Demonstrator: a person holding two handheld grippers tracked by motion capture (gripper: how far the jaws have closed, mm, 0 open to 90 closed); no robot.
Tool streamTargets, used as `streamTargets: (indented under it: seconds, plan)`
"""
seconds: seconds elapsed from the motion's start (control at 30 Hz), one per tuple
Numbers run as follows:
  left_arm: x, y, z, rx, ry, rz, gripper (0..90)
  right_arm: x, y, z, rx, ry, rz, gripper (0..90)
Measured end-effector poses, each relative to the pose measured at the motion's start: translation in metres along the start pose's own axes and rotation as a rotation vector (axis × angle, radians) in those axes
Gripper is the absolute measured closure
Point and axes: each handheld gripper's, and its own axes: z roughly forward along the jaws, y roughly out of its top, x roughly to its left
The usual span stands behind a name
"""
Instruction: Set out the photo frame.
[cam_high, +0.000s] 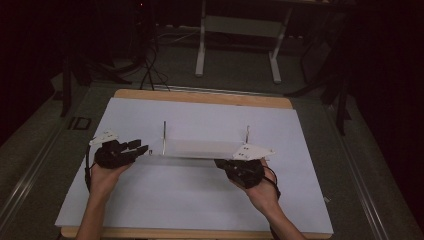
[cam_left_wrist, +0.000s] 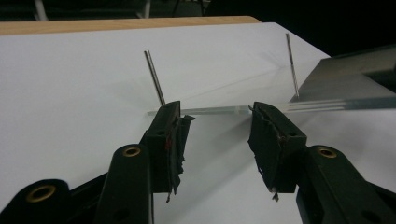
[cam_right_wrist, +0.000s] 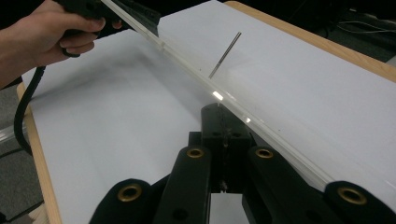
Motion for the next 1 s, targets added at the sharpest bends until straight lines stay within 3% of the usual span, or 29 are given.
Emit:
streamTargets:
  seconds: [0.27, 0.33, 0.67, 1.0]
  plan:
    - [-0.005, 0.001, 0.002, 0.005, -0.029, 0.041, 53.5, -0.002, 0.003, 0.0, -0.009, -0.003, 0.007, 90.0]
    - [-0.009, 0.001, 0.004, 0.025, -0.026, 0.072, 53.1, -0.003, 0.005, 0.0, -0.013, -0.004, 0.01, 90.0]
    - [-0.017, 0.006, 0.006, 0.01, -0.06, 0.109, 49.8, -0.008, 0.009, 0.001, -0.025, 0.003, 0.031, 90.0]
    - [-0.024, 0.013, 0.008, -0.035, -0.03, 0.149, 35.4, -0.011, 0.013, 0.002, -0.032, -0.002, 0.035, 90.0]
